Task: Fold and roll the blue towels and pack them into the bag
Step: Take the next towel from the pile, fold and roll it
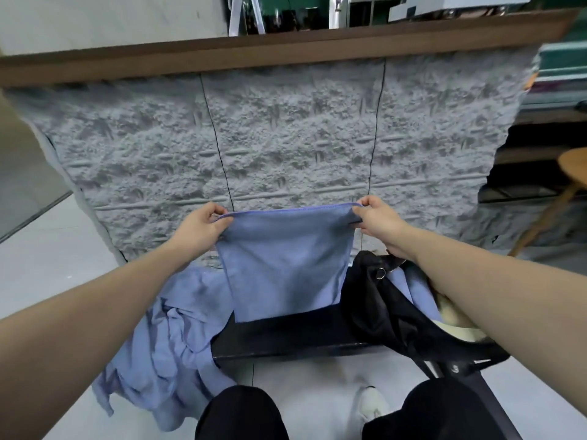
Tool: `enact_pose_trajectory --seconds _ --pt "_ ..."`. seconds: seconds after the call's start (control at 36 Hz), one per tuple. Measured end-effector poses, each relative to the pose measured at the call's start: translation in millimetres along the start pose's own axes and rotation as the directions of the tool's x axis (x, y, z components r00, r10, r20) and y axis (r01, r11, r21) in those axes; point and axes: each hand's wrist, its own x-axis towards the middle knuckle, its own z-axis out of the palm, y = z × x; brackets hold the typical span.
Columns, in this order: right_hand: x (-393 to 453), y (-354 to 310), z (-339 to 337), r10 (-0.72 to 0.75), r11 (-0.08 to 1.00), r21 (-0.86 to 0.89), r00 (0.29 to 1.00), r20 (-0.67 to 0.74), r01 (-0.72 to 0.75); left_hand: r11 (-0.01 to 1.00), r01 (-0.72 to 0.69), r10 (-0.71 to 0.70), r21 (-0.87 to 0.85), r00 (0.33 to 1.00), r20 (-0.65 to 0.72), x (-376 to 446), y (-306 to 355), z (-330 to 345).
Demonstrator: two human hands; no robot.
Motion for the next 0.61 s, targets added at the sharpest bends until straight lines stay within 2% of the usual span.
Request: enact_pose_trajectory --seconds 0.11,0.25,0.42,0.61 --pt "15 -2 3 0.015 1.000 0.013 1.000 -0.017 -0.015 0.999 0.006 -0.005 0.034 1.000 -0.023 13 6 7" --pt "29 -2 5 0.049 0.998 0.041 0.999 0.006 -0.049 1.000 -0.001 -0.002 -0.031 0.996 -0.089 32 9 17" --pt "54 2 20 0.059 0.994 0.088 0.998 0.008 -0.059 1.000 -0.002 0.004 0.023 0.996 -0.085 57 -1 26" --pt "84 9 29 0.076 0.993 0.092 0.997 -0.019 -0.074 0.999 0.030 -0.032 -0.021 0.993 -0.111 77 -8 33"
